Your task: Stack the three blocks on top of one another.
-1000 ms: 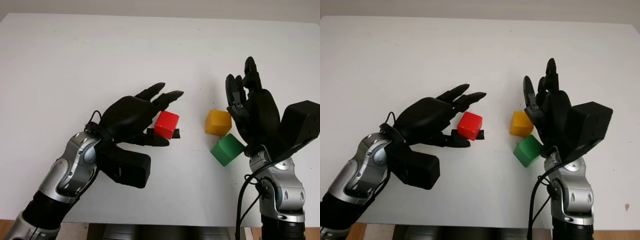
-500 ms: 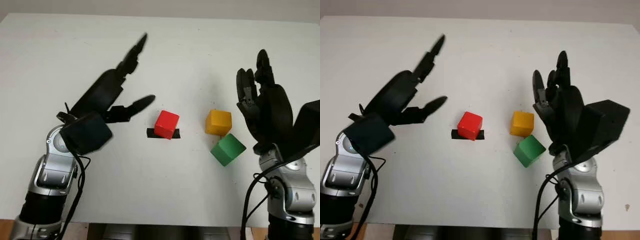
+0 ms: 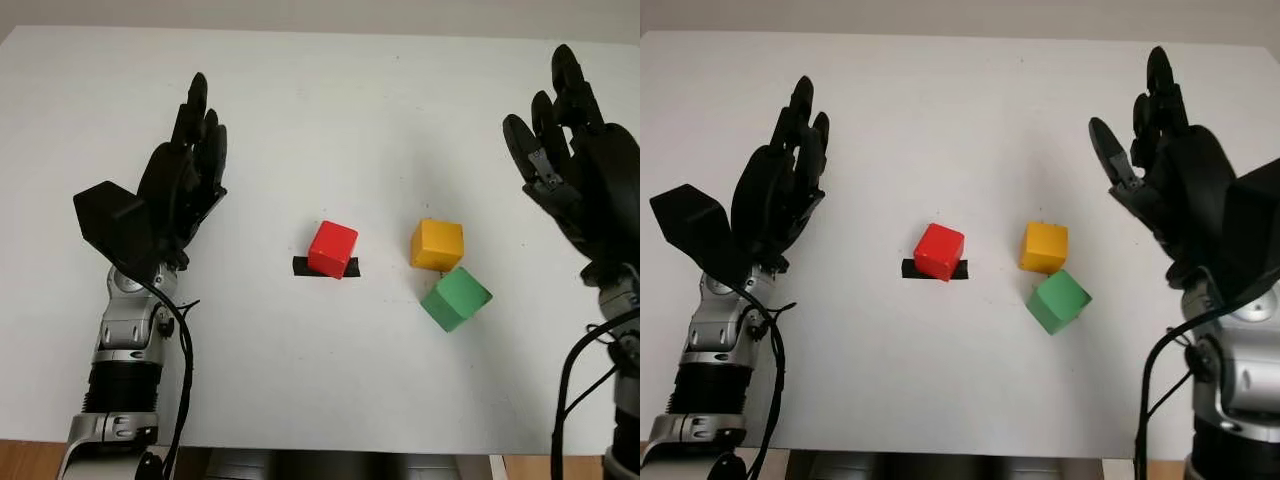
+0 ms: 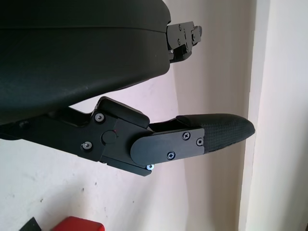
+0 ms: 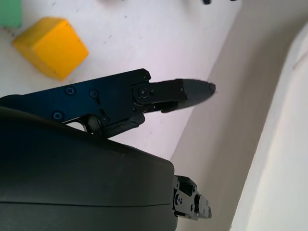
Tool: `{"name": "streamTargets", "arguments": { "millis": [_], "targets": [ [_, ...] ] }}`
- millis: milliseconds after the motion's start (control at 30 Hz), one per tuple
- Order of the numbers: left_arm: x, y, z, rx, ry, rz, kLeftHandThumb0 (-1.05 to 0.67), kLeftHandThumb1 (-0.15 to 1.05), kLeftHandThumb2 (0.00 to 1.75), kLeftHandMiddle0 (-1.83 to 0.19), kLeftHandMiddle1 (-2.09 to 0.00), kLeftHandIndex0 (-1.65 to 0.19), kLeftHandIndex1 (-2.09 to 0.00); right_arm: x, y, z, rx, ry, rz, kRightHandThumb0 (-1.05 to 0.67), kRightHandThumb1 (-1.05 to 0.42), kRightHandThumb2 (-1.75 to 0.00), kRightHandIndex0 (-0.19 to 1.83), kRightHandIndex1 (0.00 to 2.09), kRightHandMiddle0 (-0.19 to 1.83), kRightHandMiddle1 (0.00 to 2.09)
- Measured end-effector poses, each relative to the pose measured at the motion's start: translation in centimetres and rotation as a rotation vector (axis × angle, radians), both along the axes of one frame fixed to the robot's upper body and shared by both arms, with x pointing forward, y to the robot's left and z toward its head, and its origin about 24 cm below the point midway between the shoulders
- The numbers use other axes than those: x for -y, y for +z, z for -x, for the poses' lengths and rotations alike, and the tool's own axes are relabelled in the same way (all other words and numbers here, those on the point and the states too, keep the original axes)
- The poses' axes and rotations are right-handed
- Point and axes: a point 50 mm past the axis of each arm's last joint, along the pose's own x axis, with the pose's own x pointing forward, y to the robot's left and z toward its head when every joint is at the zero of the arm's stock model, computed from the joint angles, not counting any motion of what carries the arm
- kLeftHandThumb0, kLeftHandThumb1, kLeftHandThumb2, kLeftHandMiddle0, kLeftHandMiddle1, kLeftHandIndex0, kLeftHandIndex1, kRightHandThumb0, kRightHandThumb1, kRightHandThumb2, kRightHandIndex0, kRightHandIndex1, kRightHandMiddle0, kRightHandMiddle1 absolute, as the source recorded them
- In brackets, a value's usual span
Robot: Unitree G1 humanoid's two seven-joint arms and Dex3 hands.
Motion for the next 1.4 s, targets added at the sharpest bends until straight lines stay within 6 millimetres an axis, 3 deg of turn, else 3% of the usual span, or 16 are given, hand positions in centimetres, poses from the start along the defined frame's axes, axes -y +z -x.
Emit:
{"name": "streamTargets", "arguments": {
  "millis": [267, 333, 567, 733, 933, 1133, 1267, 1400],
  "targets": [
    [-0.2, 0.0, 0.0, -0.005, -0.003, 0.029, -0.77, 1.05, 0.6, 0.18, -0.05, 0.17, -0.04, 1.9, 1.5, -0.2, -0.07, -0.022, 0.173, -0.38, -0.98, -0.05, 0.05, 0.12, 0.06, 0.11],
    [-0.2, -0.1, 0.0, -0.013, -0.008, 0.034, -0.76, 1.05, 0.61, 0.18, -0.05, 0.17, -0.04, 1.9, 2.0, -0.2, -0.067, -0.024, 0.261, -0.34, -0.95, -0.04, 0.18, 0.18, 0.16, 0.15],
    [-0.2, -0.3, 0.0, -0.027, -0.013, 0.033, -0.77, 1.05, 0.63, 0.16, -0.06, 0.15, -0.05, 0.8, 4.3, -0.1, -0.003, 0.042, 0.565, -0.29, -0.86, -0.03, 0.48, 0.29, 0.48, 0.3],
    [-0.3, -0.4, 0.0, -0.031, -0.015, 0.029, -0.76, 1.05, 0.65, 0.17, -0.05, 0.16, -0.05, -0.8, 5.3, -0.4, 0.096, 0.075, 0.793, -0.23, -0.76, -0.04, 0.56, 0.23, 0.61, 0.25],
    [-0.3, -0.4, 0.0, -0.031, -0.015, 0.029, -0.76, 1.05, 0.67, 0.18, -0.05, 0.18, -0.04, -3.0, 4.2, -1.1, 0.216, 0.159, 1.087, -0.32, -0.73, -0.05, 0.62, 0.23, 0.67, 0.27],
    [-0.3, -0.4, 0.0, -0.034, -0.009, 0.02, -0.75, 1.05, 0.68, 0.18, -0.05, 0.18, -0.04, -4.2, 3.0, -1.1, 0.425, 0.264, 1.465, -0.41, -0.76, -0.06, 0.61, 0.21, 0.54, 0.23],
    [-0.3, -0.7, -0.1, -0.049, -0.007, 0.018, -0.74, 1.05, 0.68, 0.19, -0.04, 0.19, -0.03, -4.8, 2.6, -1.2, 0.528, 0.345, 1.596, -0.42, -0.78, -0.07, 0.66, 0.22, 0.56, 0.26],
    [-0.3, -1.0, -0.2, -0.067, -0.008, 0.021, -0.74, 1.05, 0.68, 0.19, -0.04, 0.19, -0.02, -5.3, 2.4, -1.5, 0.605, 0.397, 1.73, -0.31, -0.79, -0.06, 0.7, 0.24, 0.58, 0.29]
  ]
}}
